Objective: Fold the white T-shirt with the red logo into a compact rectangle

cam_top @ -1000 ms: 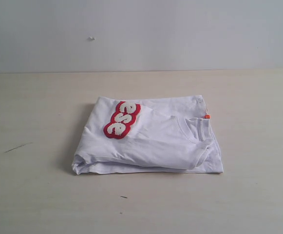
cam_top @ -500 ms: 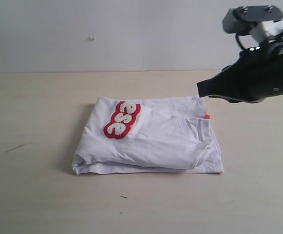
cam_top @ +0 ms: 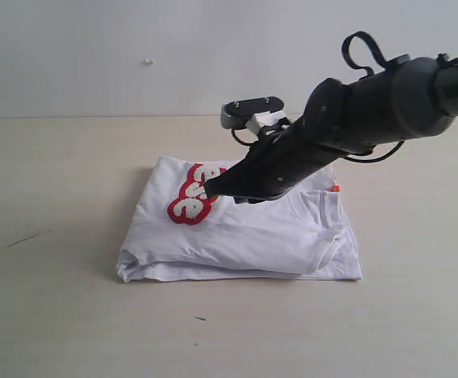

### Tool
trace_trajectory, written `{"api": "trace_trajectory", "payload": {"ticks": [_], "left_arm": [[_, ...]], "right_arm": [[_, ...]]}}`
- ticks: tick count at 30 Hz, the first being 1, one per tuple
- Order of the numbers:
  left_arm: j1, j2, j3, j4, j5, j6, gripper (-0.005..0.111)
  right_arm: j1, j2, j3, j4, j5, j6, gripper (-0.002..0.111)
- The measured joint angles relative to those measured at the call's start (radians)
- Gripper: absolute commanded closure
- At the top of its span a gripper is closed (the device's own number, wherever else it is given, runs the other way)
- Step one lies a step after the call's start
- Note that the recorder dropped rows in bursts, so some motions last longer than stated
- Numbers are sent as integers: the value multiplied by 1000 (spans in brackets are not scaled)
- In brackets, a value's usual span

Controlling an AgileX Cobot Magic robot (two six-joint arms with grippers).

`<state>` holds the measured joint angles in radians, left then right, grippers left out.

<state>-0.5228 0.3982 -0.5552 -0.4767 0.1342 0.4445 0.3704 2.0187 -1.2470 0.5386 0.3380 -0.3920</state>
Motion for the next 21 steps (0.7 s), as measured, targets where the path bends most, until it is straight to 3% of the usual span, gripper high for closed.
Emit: {"api": "trace_trajectory", "payload": {"ticks": [21], "left_arm": [[0,-114,0,23,16,0,107]], "right_arm": [[83,137,-22,59,-59,2,108]]}}
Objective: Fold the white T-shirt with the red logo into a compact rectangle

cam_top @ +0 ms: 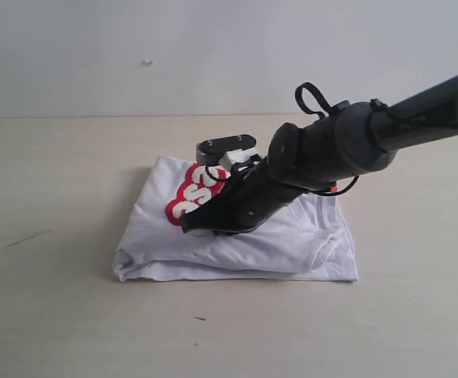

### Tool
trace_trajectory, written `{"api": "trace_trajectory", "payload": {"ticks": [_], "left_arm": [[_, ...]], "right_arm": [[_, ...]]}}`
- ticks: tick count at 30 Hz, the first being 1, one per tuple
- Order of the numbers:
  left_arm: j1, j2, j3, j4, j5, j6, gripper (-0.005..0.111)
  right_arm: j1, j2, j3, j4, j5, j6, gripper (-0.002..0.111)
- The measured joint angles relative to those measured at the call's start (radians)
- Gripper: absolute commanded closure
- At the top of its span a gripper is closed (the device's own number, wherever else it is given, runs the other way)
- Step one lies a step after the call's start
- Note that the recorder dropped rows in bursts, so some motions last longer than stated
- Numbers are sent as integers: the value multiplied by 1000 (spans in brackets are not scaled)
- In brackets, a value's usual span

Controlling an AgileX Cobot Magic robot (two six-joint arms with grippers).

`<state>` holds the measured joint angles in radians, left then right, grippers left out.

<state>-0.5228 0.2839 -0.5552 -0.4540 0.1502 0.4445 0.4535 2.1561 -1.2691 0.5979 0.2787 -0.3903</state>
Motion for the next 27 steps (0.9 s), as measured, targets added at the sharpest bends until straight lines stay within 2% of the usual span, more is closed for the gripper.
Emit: {"api": "trace_trajectory", "payload": {"ticks": [10,15,20,27], "left_arm": [[0,-7,0,11,5,0,107],[0,-7,0,13,5,0,107],[0,-7,0,13,5,0,107],[0,-7,0,15,5,0,107]], "right_arm": [[116,2,-4,-2,-4,-18,108],[124,-2,-11,-76,72,-14,108],[127,-24,-11,-184,134,77,108],[127,-78,-1,-222,182,98,108]]}}
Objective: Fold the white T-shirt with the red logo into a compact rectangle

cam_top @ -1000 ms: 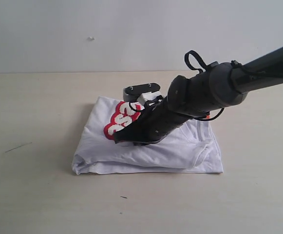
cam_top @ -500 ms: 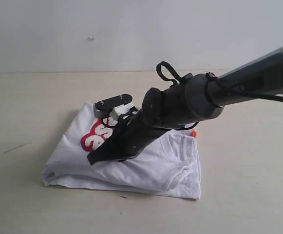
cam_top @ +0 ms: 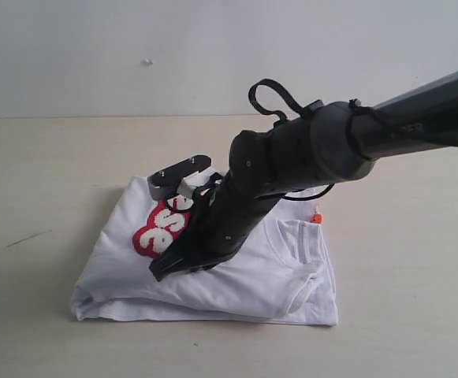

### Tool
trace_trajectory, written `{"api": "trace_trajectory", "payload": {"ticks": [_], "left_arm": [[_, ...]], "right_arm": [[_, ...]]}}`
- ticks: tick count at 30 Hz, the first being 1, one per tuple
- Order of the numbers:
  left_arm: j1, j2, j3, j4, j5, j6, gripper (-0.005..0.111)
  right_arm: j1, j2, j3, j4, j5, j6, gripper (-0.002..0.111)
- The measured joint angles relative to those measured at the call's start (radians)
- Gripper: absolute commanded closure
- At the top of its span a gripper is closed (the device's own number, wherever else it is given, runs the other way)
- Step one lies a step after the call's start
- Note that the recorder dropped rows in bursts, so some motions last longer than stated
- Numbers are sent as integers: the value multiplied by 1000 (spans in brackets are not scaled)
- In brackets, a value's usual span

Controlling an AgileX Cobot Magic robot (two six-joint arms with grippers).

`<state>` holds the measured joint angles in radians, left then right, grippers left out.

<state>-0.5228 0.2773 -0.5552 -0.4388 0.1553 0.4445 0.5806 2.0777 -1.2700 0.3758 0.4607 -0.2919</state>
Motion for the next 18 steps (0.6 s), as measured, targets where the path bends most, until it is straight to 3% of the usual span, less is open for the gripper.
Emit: {"api": "trace_trajectory", "payload": {"ticks": [7,18], "left_arm": [[0,0,0,7,0,0,107],[0,0,15,7,-13,0,107]], "right_arm": [[4,-30,22,93,-312,23,108],[1,149,-172,89,-115,31,108]]}}
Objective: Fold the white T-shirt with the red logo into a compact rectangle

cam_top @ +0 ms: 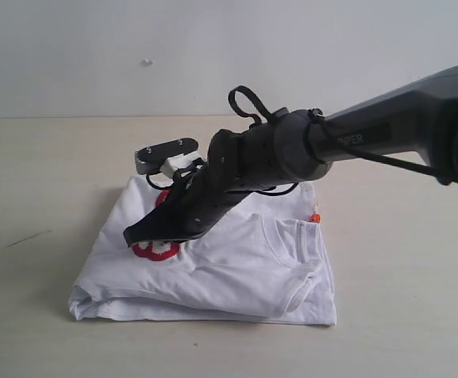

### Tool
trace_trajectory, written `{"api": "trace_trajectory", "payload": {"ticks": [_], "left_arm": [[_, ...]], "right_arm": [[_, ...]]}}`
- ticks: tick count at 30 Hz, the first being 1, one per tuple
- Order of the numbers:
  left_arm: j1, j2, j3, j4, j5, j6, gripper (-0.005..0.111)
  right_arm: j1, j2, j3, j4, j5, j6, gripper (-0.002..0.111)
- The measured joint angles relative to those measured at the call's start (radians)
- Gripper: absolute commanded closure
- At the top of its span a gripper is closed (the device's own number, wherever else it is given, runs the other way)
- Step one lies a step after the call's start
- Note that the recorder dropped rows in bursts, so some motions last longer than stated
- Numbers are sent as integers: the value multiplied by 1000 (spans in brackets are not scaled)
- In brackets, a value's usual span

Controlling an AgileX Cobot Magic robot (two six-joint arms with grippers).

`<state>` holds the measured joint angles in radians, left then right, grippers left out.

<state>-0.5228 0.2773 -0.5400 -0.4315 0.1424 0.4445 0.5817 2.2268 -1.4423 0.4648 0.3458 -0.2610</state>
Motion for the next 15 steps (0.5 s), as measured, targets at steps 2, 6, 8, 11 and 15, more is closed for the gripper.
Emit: {"api": "trace_trajectory", "payload": {"ticks": [2,6,8,11,15], "left_arm": [[0,0,2,0,-2,0,107],[0,0,2,0,-2,0,107],[0,0,2,0,-4,0,107],[0,0,4,0,-4,0,107],[0,0,4,1,-4,0,107]], "right_arm": [[0,2,-7,-21,8,2,108],[0,-13,-8,-72,19,41,108],[0,-32,-8,-80,11,63,108],[8,-51,-8,-77,-60,79,108],[29,-39,-8,-49,-155,89,108]]}}
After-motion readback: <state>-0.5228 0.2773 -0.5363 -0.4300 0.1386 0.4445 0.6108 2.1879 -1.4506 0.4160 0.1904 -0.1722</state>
